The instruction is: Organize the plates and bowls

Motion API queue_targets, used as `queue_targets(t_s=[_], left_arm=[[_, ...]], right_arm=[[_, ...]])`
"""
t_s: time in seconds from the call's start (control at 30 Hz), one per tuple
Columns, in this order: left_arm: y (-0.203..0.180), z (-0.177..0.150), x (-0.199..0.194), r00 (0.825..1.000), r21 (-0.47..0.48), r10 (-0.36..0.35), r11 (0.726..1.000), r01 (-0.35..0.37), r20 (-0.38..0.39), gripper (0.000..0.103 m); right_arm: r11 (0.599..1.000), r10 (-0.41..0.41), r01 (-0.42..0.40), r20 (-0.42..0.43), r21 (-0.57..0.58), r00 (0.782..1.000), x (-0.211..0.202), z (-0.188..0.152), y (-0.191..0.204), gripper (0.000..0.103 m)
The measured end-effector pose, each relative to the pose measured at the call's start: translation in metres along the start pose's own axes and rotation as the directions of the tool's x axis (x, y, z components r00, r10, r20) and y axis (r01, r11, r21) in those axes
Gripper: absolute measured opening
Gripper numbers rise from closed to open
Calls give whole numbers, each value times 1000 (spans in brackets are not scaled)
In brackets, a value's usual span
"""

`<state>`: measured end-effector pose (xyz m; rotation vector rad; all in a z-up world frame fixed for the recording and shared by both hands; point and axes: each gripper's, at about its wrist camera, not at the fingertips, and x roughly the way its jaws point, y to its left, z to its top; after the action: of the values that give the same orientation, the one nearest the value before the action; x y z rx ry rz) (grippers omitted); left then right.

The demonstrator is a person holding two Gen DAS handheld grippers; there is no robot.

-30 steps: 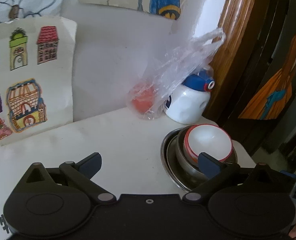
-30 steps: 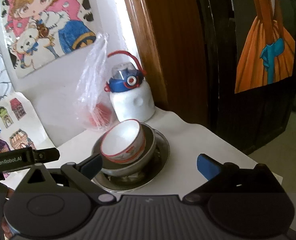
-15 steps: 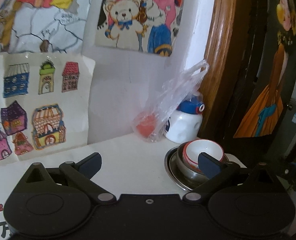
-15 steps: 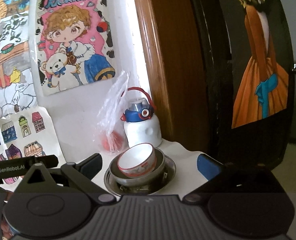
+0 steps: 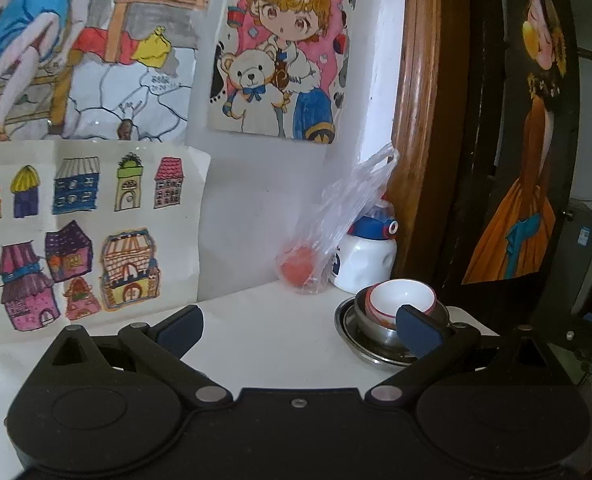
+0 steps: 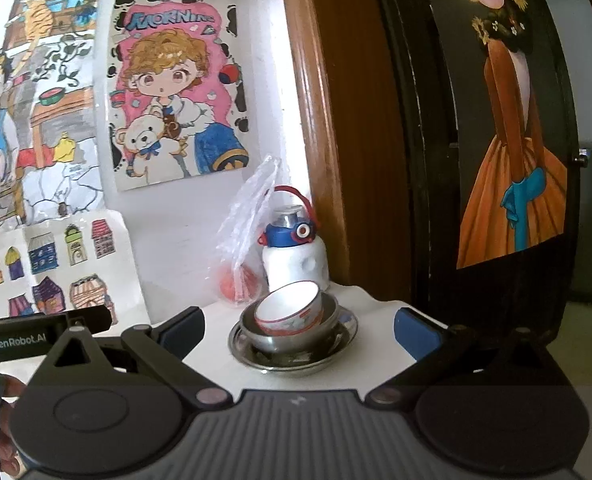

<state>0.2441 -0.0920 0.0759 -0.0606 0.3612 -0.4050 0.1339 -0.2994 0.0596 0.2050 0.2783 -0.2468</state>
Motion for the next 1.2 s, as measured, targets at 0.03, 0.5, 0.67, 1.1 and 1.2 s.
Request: queue_targets(t_s=[0.03, 0.5, 0.67, 1.1, 1.2], left_arm=[[1, -2, -4, 1000, 0, 0, 1000, 0, 5, 102], [19, -24, -65, 999, 4, 16, 1000, -17, 45, 102], [25, -36, -86, 999, 11, 19, 1000, -19, 45, 102], [40, -70, -128, 996, 52, 87, 995, -89, 28, 102], [44, -78, -136, 994, 54, 104, 993, -105, 12, 102]], right_arm=[[1000, 5, -5, -1, 1, 1000, -3, -2, 2, 103], [999, 33, -31, 50, -37, 998, -56, -22, 31, 103], [998, 46, -44, 55, -36, 997, -73, -35, 40, 103], [997, 62, -61, 39, -42, 997, -102, -70, 56, 103], [997, 64, -62, 34, -47, 997, -108, -75, 60, 103]])
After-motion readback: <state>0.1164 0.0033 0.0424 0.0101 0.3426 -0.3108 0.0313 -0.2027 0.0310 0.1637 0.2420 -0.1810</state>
